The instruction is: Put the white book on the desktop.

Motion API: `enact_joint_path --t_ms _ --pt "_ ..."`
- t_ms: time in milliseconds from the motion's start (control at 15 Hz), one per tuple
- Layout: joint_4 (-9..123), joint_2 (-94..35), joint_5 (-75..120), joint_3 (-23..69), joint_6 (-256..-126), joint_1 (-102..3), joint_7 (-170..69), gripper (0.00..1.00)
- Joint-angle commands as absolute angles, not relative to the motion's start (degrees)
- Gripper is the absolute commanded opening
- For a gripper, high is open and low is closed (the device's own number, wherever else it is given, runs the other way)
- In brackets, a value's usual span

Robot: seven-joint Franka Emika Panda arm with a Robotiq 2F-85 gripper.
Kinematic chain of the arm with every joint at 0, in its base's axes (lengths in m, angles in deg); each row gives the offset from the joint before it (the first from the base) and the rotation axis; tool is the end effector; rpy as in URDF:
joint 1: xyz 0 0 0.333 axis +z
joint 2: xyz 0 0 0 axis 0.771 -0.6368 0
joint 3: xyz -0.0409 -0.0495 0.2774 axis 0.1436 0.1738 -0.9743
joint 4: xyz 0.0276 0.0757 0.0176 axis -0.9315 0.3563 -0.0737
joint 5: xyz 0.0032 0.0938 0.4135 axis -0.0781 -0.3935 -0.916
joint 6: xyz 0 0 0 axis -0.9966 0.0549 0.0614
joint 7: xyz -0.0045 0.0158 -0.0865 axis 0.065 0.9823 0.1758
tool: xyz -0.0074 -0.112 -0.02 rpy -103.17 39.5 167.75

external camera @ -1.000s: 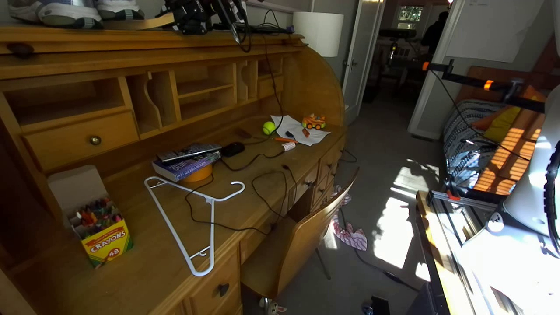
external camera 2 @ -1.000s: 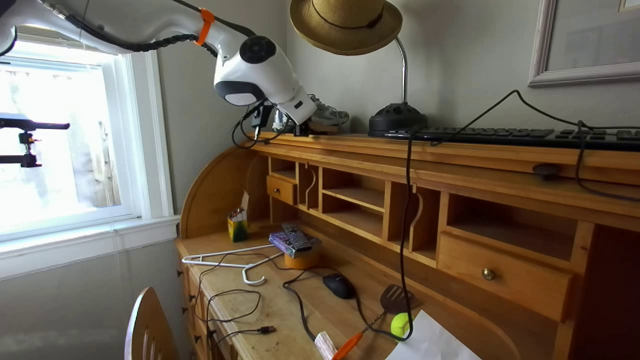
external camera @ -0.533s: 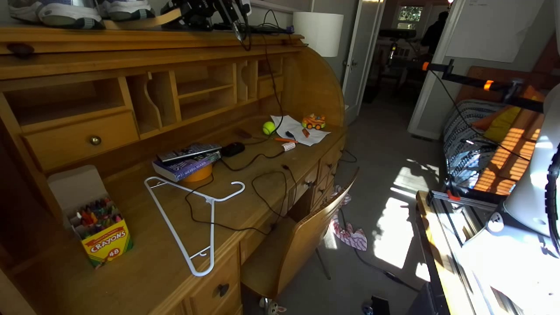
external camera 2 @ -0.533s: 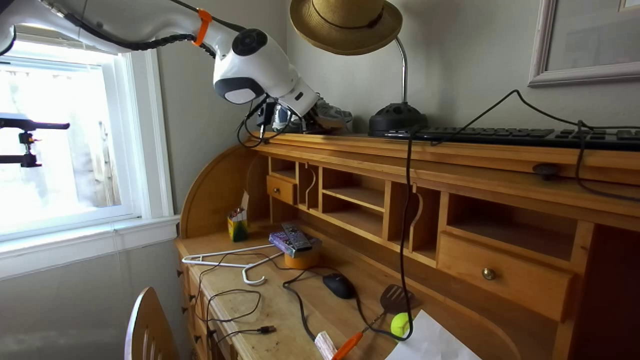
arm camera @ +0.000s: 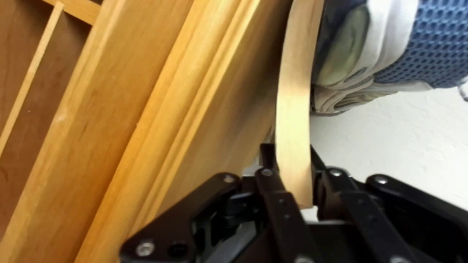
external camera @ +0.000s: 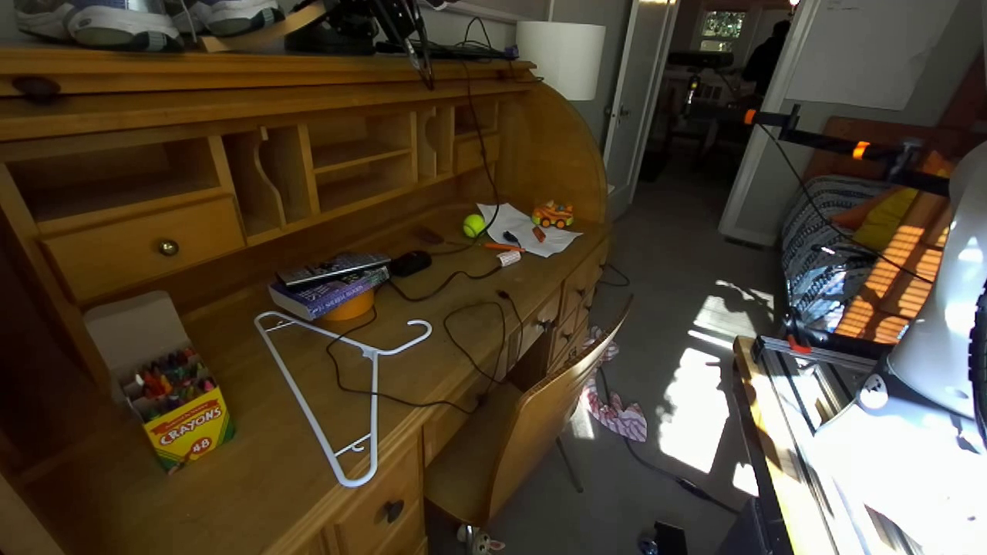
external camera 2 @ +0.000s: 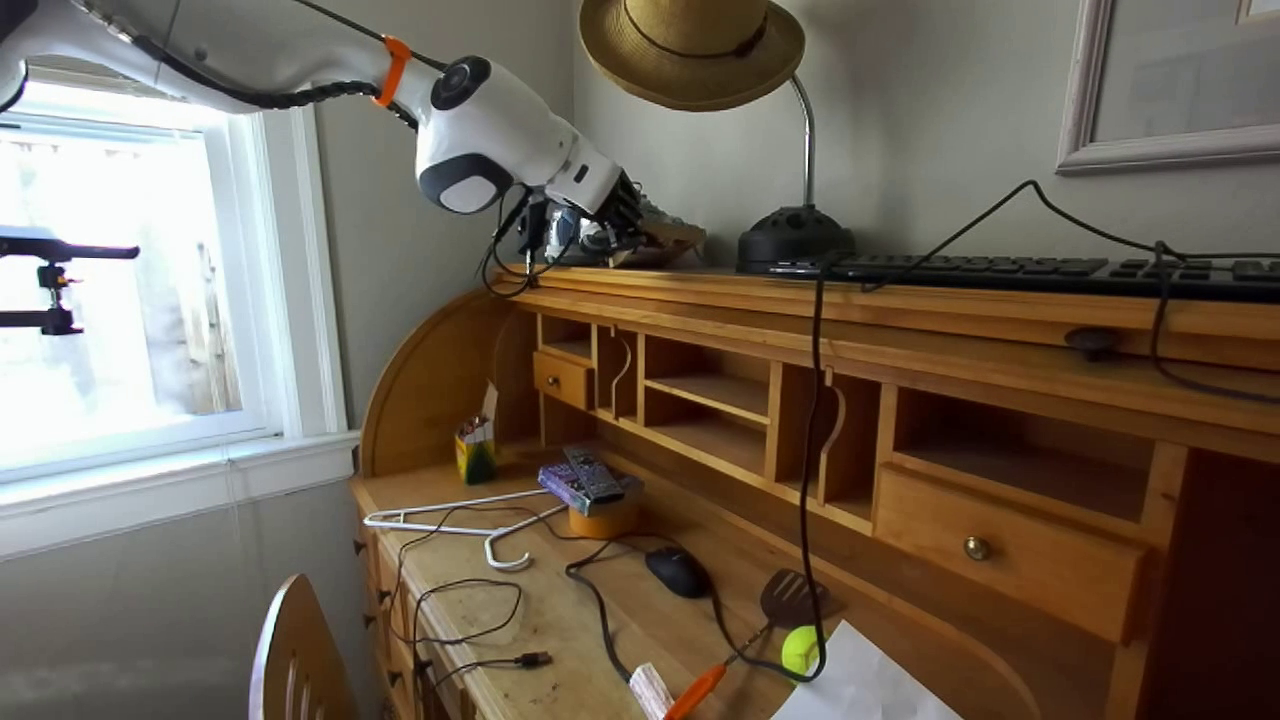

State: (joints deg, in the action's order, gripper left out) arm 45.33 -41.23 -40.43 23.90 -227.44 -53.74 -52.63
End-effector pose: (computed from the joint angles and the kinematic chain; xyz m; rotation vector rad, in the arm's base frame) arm 0.7441 -0.1529 0.4811 -1.8531 1.2250 -1.2105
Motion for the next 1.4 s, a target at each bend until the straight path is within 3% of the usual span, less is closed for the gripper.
enact_joint_path --t_ms 0,333,1333 --pt "49.8 -38.8 -38.2 26.4 -233.8 -50.9 -53.7 0.06" --pt "52.8 -38.2 -32.6 26.1 -242.7 -51.0 -57.6 0.06" --pt "58.0 -34.7 -35.9 41.2 -251.9 -38.3 -53.3 0.06"
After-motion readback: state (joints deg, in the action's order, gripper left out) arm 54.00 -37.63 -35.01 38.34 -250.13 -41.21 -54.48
